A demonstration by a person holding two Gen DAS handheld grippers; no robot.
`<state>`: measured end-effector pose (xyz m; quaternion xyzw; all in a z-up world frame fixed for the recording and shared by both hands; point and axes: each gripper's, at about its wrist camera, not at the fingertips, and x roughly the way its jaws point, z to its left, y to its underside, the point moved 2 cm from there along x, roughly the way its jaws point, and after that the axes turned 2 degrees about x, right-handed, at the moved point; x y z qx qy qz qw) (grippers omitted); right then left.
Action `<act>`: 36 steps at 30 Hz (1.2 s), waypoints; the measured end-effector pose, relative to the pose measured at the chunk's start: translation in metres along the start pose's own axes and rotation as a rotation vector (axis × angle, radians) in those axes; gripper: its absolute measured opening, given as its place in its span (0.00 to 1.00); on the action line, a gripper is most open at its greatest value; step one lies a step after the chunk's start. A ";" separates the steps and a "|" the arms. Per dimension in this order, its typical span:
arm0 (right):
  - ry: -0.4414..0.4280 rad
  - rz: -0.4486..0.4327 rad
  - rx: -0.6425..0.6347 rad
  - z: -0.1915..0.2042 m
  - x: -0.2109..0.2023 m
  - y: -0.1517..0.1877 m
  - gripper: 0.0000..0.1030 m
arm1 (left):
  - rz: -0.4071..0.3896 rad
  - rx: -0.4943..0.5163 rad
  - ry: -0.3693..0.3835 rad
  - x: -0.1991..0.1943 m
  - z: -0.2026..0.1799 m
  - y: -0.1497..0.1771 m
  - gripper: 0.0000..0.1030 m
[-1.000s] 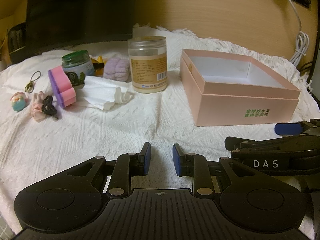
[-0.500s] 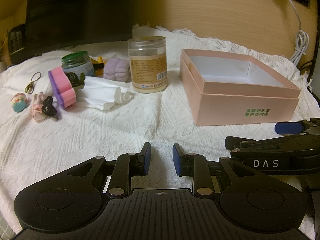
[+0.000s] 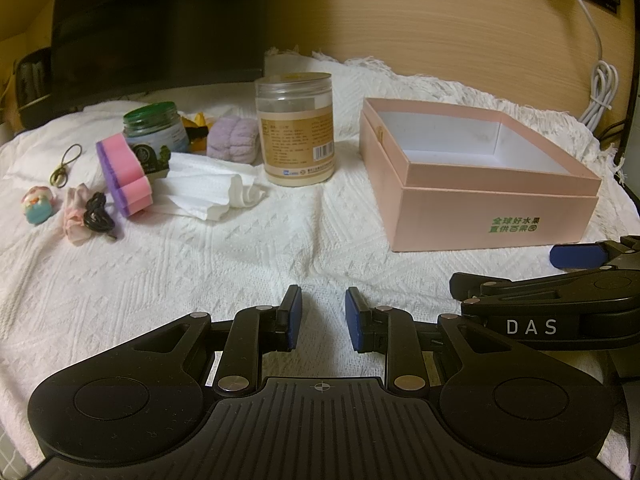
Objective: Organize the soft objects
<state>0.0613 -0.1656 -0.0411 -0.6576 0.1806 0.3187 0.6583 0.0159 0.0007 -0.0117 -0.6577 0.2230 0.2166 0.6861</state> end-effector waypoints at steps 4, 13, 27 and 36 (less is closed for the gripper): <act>0.000 0.000 0.000 0.000 0.000 0.000 0.98 | 0.000 0.001 -0.001 0.000 0.000 0.000 0.27; 0.000 0.000 0.000 0.000 0.000 0.000 0.98 | 0.000 0.002 -0.002 0.000 0.000 0.000 0.27; -0.009 0.140 0.013 0.000 0.004 -0.013 0.99 | 0.084 0.011 0.071 0.004 0.012 -0.013 0.27; 0.006 0.257 0.000 0.003 0.012 -0.022 1.00 | 0.265 -0.183 0.419 0.024 0.075 -0.032 0.26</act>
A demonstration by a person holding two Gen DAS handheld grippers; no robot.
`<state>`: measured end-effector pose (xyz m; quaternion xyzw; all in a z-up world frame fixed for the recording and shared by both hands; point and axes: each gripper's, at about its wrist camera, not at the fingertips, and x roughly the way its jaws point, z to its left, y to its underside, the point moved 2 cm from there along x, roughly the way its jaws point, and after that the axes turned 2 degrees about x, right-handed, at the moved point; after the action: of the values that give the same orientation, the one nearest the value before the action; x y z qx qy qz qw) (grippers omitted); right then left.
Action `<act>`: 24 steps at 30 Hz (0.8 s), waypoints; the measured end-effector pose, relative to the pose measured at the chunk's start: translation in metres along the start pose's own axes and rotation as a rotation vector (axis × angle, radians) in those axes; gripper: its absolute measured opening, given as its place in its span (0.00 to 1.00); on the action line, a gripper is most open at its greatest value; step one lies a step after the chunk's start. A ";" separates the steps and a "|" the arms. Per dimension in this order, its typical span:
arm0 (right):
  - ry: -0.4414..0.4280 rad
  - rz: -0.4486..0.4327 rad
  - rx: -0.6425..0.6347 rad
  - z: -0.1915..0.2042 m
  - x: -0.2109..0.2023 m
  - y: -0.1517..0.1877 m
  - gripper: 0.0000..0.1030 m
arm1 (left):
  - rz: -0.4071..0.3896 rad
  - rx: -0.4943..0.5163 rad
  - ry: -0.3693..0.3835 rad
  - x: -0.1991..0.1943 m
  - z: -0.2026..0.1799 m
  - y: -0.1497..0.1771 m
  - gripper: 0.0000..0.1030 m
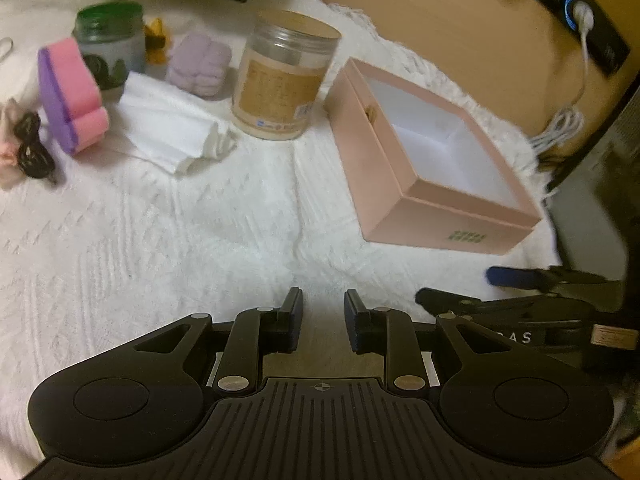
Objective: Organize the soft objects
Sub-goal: 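Reach the left gripper to the pink cat figurine and grasp it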
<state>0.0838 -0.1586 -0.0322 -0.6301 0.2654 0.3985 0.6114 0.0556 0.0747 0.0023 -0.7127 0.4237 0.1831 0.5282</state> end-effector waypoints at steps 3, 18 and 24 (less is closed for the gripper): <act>0.011 0.000 0.039 0.006 -0.006 -0.005 0.88 | -0.055 0.018 -0.045 -0.020 0.021 -0.011 0.26; -0.078 -0.262 -0.146 0.171 -0.029 -0.070 0.87 | -0.315 -0.343 -0.467 -0.090 0.246 -0.093 0.27; -0.080 -0.238 -0.183 0.194 -0.011 -0.078 0.87 | -0.265 -0.118 -0.477 -0.078 0.239 -0.100 0.29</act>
<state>0.1081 0.0392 0.0330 -0.6938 0.1267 0.3705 0.6044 0.1349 0.3318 0.0273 -0.7280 0.1790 0.2994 0.5902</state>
